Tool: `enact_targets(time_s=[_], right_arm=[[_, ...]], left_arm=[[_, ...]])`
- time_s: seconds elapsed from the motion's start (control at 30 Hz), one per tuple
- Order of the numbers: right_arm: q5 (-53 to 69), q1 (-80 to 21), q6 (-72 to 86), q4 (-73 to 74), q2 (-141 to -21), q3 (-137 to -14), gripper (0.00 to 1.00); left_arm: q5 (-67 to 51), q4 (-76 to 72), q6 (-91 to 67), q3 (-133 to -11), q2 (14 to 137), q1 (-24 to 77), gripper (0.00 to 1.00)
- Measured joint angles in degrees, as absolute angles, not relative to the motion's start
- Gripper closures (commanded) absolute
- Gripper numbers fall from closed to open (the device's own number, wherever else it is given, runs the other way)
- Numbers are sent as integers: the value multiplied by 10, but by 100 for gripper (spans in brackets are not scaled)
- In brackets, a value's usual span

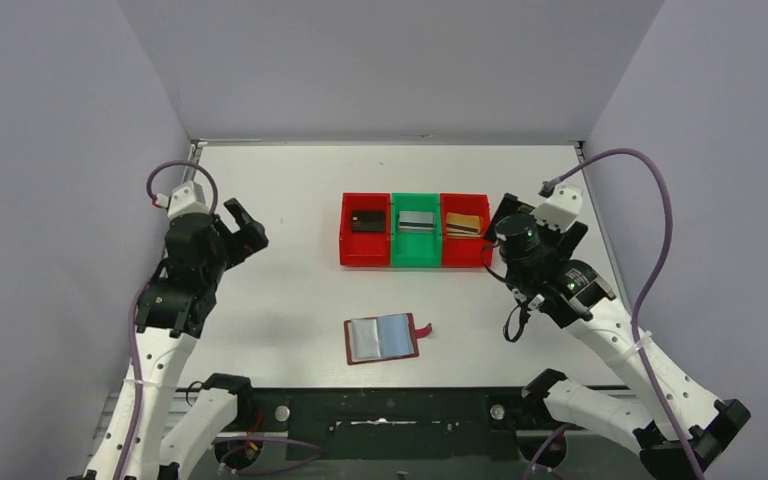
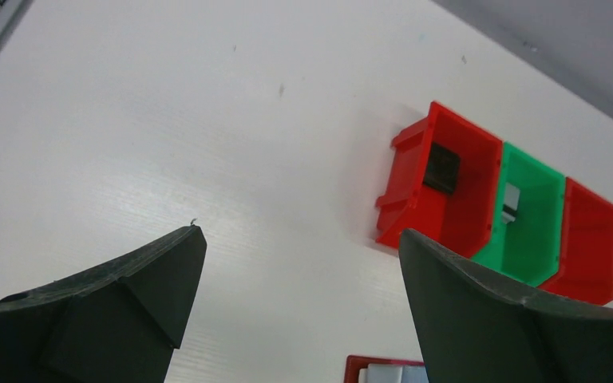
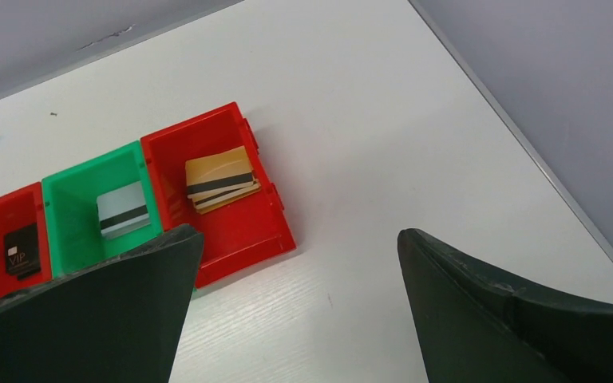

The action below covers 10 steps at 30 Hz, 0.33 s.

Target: Take the credit cards out of the card holder

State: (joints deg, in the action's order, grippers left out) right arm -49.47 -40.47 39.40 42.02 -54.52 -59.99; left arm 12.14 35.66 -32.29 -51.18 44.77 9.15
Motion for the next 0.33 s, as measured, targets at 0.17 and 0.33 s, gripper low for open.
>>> enact_targets(time_s=[0.17, 0.33], right_arm=[[-430, -341, 349, 392, -522, -601, 2], [-400, -341, 331, 378, -475, -590, 2]], left_arm=[[148, 372, -321, -610, 477, 91, 6], [178, 399, -316, -642, 489, 91, 6]])
